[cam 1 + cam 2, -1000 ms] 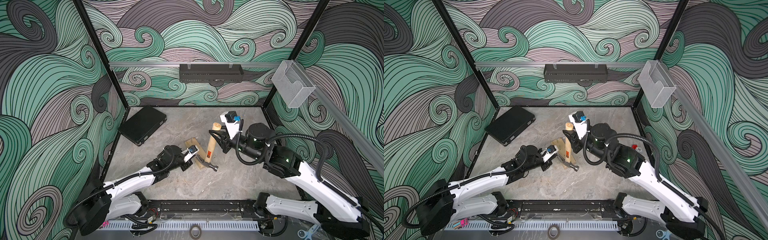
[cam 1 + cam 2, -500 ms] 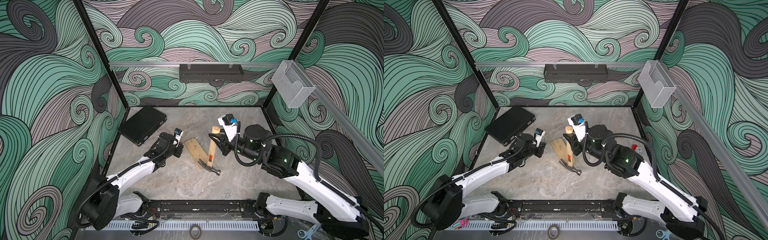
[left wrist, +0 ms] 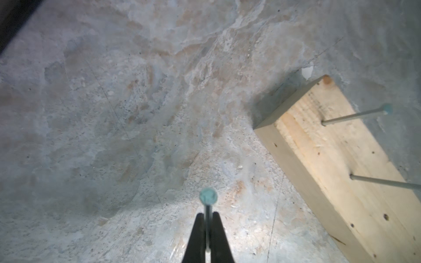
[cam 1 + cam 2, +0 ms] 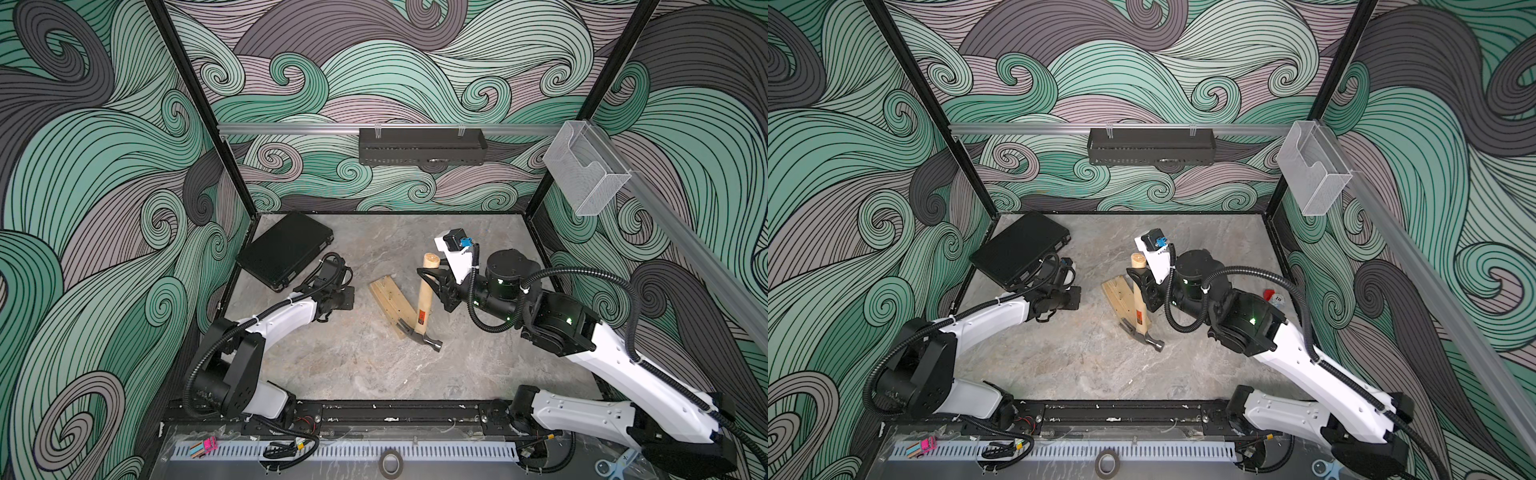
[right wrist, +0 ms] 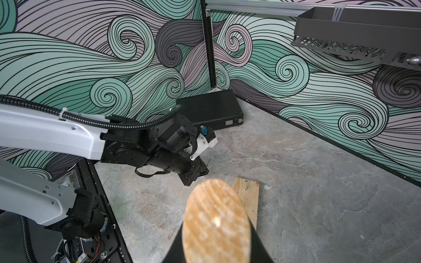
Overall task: Use a claw hammer to pull out a nail
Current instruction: Place the nail at the center of the board.
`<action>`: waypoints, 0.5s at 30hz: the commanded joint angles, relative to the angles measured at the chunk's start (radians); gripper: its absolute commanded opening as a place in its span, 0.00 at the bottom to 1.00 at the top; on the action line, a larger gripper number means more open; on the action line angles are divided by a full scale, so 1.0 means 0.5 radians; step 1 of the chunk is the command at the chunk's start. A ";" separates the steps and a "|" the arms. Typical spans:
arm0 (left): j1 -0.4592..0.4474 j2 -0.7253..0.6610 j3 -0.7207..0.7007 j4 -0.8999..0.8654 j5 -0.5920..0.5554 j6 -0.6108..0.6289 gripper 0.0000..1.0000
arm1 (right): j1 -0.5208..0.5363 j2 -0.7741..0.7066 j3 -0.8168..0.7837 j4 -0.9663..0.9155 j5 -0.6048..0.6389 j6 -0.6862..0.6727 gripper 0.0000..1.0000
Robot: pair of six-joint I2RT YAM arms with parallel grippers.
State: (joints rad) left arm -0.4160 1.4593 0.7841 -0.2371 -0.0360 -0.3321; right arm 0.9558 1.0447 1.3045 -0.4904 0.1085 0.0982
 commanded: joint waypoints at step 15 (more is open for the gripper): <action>0.048 0.171 0.073 -0.145 0.072 -0.133 0.00 | 0.006 0.001 0.043 0.195 0.031 0.015 0.00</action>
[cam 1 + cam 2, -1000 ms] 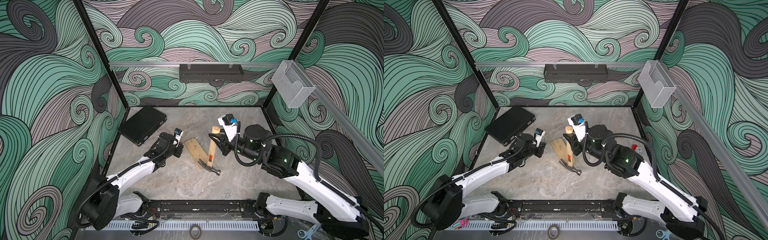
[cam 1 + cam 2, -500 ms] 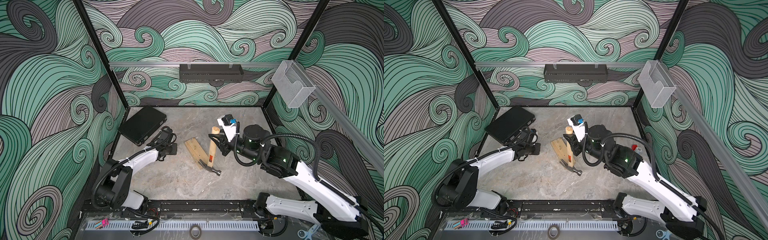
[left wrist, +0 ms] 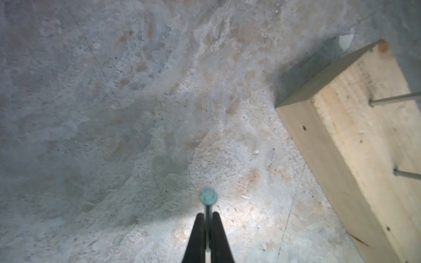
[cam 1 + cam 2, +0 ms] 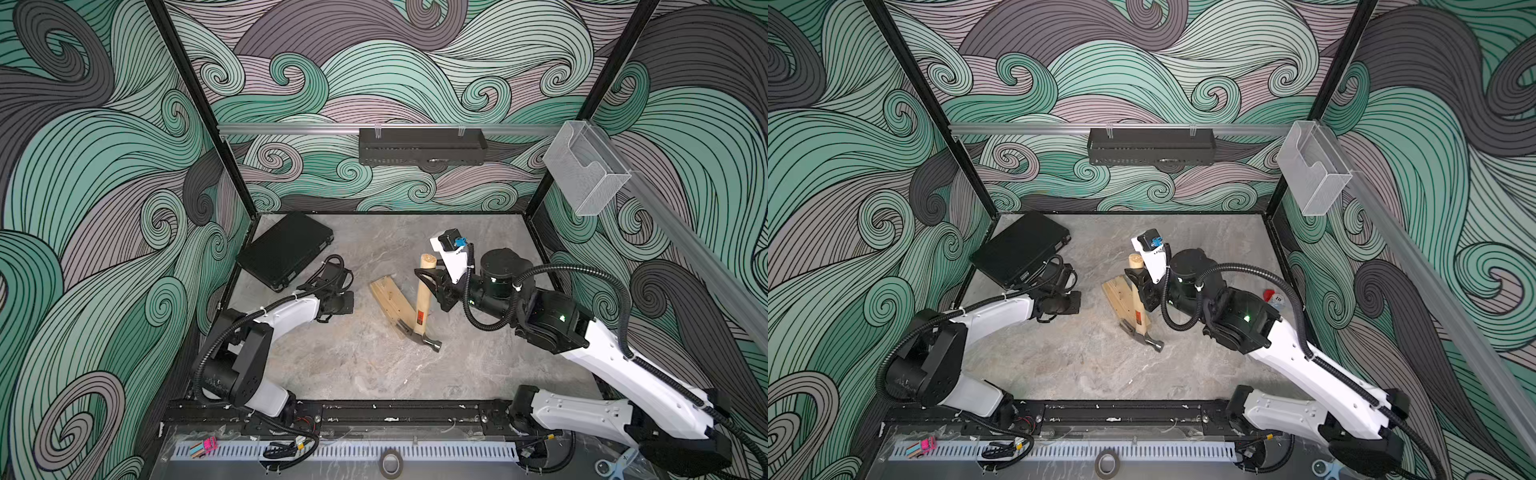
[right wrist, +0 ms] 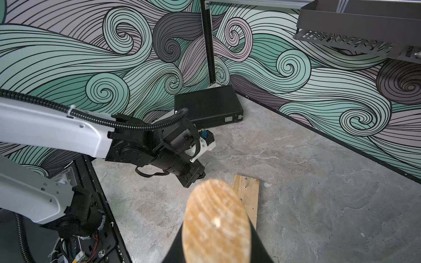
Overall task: Use a claw hammer to pull out a nail
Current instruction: Place the nail at the center of the board.
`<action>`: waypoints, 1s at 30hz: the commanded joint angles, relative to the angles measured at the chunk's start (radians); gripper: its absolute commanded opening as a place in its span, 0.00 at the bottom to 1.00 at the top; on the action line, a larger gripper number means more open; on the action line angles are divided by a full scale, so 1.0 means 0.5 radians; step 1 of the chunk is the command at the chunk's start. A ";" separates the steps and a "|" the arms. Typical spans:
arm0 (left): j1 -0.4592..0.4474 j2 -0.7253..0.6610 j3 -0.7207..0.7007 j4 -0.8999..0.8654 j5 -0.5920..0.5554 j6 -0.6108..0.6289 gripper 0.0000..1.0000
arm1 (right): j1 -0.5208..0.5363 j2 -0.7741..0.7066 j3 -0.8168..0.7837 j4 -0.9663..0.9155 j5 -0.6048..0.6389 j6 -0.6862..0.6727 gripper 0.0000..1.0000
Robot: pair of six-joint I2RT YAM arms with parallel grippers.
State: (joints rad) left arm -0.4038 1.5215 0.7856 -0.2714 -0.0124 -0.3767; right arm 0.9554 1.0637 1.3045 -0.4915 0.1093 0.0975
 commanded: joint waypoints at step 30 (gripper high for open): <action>0.093 0.032 0.113 -0.159 0.052 -0.057 0.27 | 0.010 0.455 0.378 0.050 0.314 -0.081 0.00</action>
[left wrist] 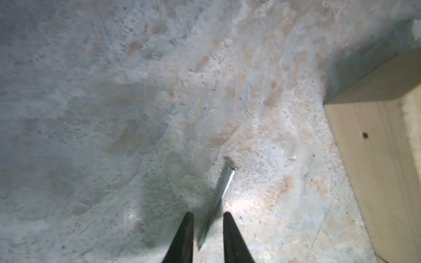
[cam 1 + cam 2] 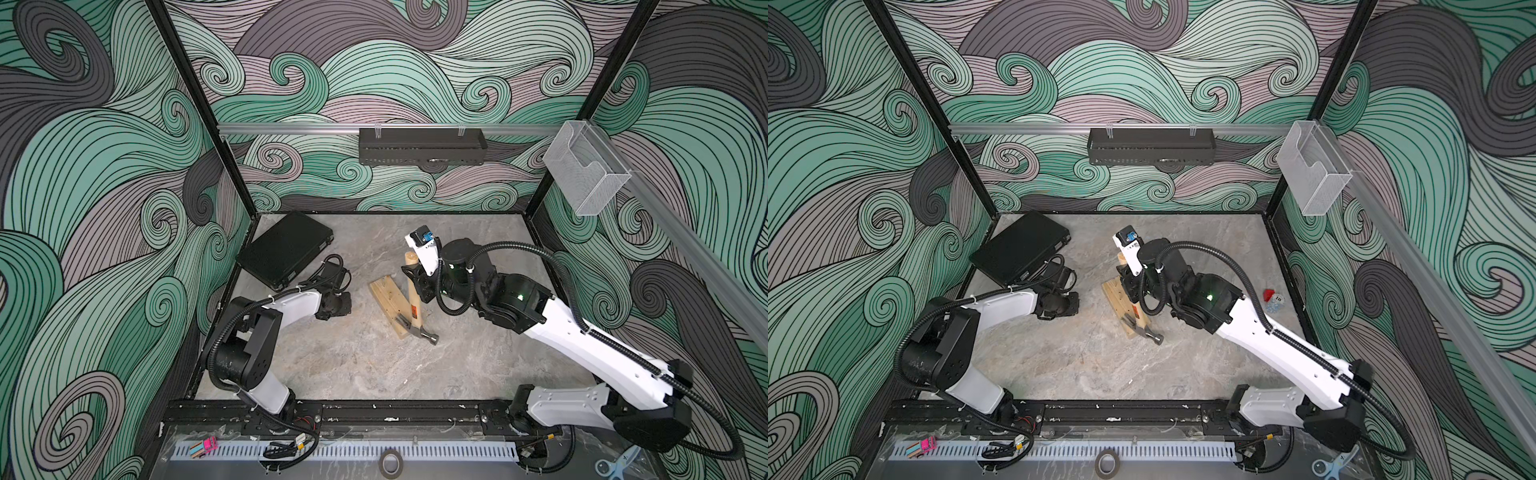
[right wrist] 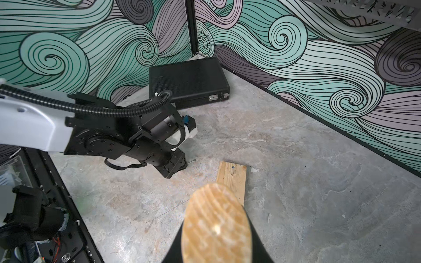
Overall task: Use a claw hammer to pull out a nail
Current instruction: Place the nail at the center of the board, then remove the nail from the mounting plate.
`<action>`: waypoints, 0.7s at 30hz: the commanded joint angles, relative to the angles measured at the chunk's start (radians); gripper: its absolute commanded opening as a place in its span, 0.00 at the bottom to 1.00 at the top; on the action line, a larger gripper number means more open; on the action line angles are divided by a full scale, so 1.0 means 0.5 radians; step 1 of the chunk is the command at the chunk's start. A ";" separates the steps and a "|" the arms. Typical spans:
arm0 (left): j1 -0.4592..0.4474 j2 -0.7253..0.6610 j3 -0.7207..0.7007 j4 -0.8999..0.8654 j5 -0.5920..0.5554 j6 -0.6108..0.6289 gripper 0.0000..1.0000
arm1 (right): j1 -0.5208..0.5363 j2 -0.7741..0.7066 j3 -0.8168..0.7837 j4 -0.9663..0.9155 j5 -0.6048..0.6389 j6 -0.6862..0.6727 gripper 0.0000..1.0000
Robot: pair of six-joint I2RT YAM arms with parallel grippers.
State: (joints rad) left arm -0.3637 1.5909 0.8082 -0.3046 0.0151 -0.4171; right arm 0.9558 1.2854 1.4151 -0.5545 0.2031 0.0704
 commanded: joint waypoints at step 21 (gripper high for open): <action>0.013 -0.480 0.144 -0.222 0.081 0.022 0.32 | 0.003 0.265 0.480 -0.064 0.288 0.234 0.00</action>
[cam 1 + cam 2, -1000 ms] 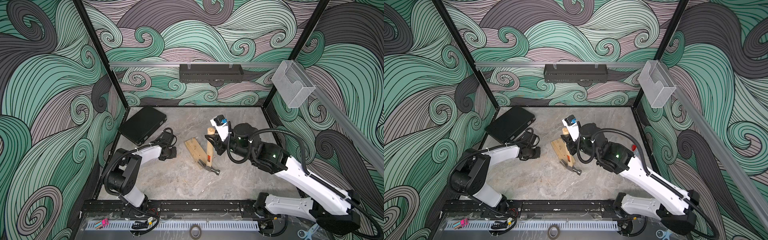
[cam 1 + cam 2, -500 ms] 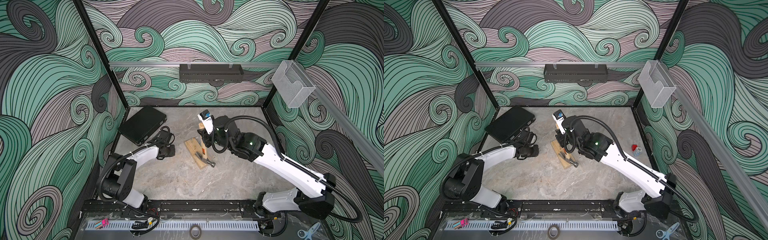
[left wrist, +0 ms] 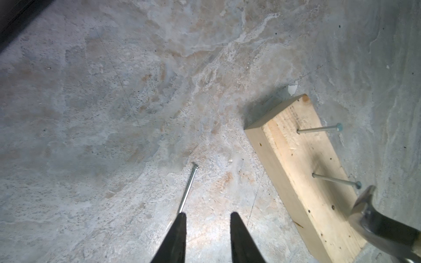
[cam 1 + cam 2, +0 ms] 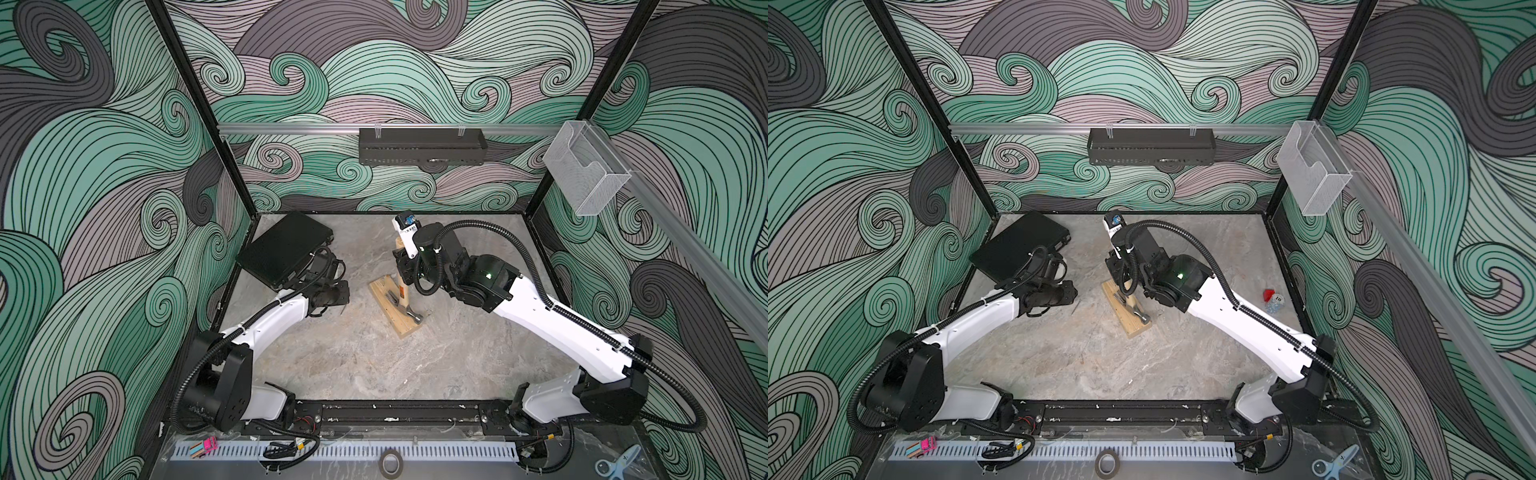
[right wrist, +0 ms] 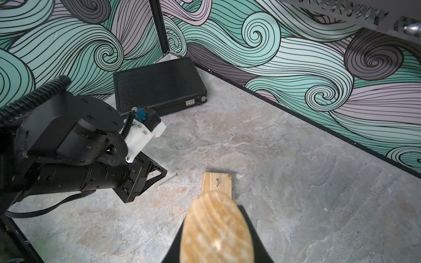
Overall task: Use a claw hammer to pull out a nail
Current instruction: Remove the nail from the mounting plate.
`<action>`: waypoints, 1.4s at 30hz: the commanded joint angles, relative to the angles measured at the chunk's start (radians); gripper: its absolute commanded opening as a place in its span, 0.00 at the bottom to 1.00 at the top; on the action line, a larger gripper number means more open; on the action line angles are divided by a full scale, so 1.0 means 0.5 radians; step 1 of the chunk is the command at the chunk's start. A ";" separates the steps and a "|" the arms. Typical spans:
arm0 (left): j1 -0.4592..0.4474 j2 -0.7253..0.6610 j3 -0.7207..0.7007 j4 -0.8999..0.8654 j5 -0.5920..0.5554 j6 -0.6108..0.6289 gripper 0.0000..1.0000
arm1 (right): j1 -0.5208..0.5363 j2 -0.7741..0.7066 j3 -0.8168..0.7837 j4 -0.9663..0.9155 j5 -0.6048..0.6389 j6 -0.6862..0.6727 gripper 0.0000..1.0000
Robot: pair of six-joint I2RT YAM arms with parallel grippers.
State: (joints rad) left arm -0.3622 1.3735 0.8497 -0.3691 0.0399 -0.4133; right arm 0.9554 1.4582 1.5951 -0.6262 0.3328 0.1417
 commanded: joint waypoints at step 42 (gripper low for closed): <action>0.014 0.029 0.009 -0.062 0.089 0.048 0.34 | -0.110 0.227 0.306 0.227 0.103 0.244 0.00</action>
State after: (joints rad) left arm -0.3622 1.3712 0.8494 -0.3813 0.0727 -0.4068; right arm 0.9028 1.5944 1.6936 -0.6350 0.3656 0.2626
